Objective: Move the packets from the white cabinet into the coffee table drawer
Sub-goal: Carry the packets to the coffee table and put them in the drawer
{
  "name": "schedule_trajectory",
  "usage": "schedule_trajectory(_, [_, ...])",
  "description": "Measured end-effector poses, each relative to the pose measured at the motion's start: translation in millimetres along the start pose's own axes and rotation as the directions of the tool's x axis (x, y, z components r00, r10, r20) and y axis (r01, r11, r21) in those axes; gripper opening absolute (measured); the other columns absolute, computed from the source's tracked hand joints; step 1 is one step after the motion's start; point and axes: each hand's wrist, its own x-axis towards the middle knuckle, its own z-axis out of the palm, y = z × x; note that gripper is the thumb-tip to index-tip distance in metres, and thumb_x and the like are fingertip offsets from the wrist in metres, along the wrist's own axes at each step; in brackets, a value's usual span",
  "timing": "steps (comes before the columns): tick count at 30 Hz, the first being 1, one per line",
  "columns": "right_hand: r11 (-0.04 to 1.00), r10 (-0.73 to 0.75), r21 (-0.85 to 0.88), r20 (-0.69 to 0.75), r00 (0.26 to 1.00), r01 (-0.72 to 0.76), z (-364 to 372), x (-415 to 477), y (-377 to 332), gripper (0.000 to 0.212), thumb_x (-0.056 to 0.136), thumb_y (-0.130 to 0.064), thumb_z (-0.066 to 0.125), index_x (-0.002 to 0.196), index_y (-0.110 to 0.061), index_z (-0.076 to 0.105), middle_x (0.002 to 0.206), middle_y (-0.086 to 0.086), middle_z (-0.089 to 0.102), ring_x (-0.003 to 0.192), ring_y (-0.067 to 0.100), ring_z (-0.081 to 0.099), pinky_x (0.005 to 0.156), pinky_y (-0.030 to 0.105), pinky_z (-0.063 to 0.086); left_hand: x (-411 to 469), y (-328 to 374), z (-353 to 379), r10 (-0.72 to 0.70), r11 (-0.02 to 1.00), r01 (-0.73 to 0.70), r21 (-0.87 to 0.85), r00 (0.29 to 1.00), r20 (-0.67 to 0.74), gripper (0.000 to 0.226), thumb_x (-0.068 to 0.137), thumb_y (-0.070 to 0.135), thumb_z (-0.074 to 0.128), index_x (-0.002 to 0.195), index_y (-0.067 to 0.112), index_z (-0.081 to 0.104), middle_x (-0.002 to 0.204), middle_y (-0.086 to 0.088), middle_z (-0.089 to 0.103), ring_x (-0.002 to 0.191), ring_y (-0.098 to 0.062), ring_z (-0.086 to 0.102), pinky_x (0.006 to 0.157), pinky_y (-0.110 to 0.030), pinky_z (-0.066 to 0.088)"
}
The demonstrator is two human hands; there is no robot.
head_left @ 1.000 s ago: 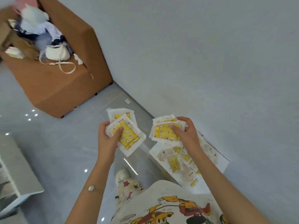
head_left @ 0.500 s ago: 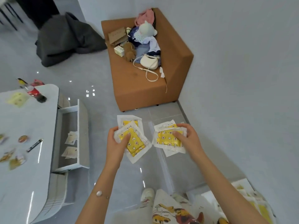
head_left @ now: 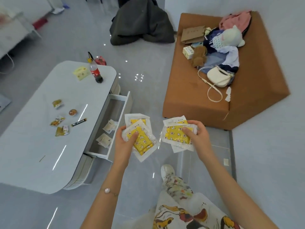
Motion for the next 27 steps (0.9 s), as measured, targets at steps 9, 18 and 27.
schedule_trajectory(9, [0.991, 0.007, -0.129, 0.295, 0.956, 0.033, 76, 158, -49, 0.027, 0.082, -0.012, 0.073, 0.106, -0.021, 0.062, 0.112, 0.01, 0.066, 0.095, 0.027, 0.068, 0.078, 0.042, 0.057, 99, 20, -1, -0.124, 0.989, 0.091, -0.119, 0.941, -0.315, 0.046, 0.087, 0.017, 0.069, 0.127, 0.015, 0.045, 0.116, -0.004, 0.062, 0.09, -0.015, 0.068, 0.063, -0.024, 0.059])
schedule_trajectory(18, [0.978, 0.145, -0.201, 0.478, 0.866, -0.053, 187, 262, -67, 0.028, 0.084, -0.013, 0.072, 0.108, -0.023, 0.061, 0.11, 0.004, 0.068, 0.087, 0.017, 0.072, 0.075, 0.037, 0.059, 169, 1, -34, -0.227, 0.967, 0.135, -0.214, 0.837, -0.498, 0.035, 0.086, 0.012, 0.069, 0.111, 0.026, 0.049, 0.114, -0.004, 0.061, 0.093, -0.017, 0.067, 0.067, -0.03, 0.056])
schedule_trajectory(27, [0.915, 0.231, -0.402, 0.603, 0.763, 0.042, 311, 349, -48, 0.027, 0.083, -0.017, 0.073, 0.101, -0.031, 0.06, 0.118, 0.01, 0.063, 0.096, 0.025, 0.069, 0.078, 0.041, 0.058, 254, -34, -83, -0.43, 0.898, 0.252, -0.361, 0.676, -0.598, 0.044, 0.088, 0.016, 0.067, 0.125, 0.014, 0.044, 0.118, -0.011, 0.062, 0.093, -0.023, 0.067, 0.08, -0.044, 0.058])
